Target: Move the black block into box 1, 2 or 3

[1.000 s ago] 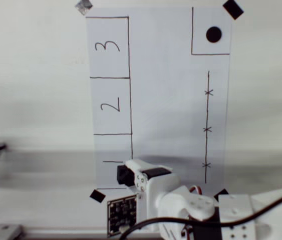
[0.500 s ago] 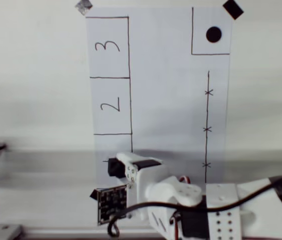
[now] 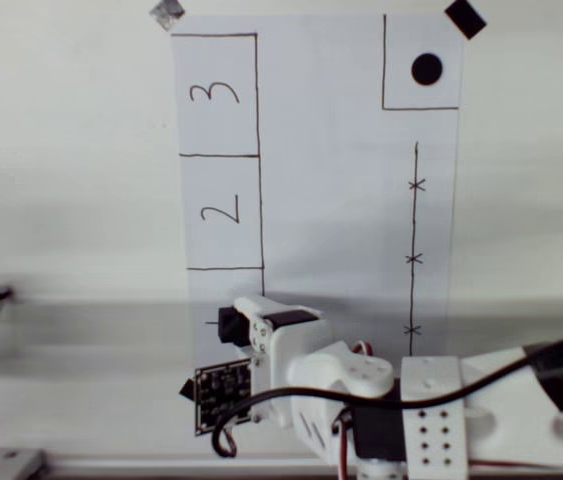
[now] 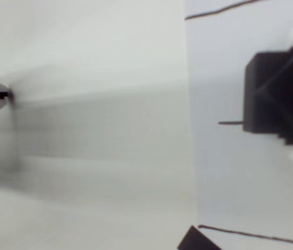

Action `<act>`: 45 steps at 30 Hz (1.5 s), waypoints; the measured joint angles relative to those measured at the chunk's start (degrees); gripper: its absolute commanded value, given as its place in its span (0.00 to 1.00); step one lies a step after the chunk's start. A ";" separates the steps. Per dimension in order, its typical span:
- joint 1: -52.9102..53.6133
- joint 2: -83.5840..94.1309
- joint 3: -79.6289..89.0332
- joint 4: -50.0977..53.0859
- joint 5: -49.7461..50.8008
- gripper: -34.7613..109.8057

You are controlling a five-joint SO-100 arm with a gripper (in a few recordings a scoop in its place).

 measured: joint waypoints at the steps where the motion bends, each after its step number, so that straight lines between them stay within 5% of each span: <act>1: 0.00 0.00 0.00 0.00 0.00 0.26; 17: -0.44 0.00 -0.44 -0.18 -0.09 0.40; 45: -1.14 0.44 1.58 -0.18 1.32 0.40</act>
